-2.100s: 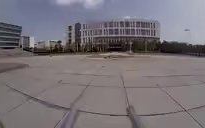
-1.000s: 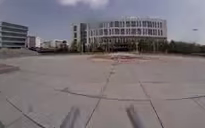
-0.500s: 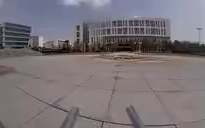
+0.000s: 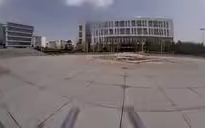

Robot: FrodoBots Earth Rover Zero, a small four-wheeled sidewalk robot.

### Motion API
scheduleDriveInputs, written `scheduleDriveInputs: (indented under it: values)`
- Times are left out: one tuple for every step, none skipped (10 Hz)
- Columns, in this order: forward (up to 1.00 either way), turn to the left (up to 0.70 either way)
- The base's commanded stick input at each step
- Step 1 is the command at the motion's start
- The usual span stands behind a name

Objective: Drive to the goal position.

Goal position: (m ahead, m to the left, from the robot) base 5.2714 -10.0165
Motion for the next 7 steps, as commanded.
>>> scheduleDriveInputs:
  values:
    - [1.0,-0.38]
    - [1.0,-0.38]
    - [1.0,-0.38]
    - [1.0,-0.38]
    - [1.0,-0.38]
    - [1.0,-0.38]
    - [1.0,-0.38]
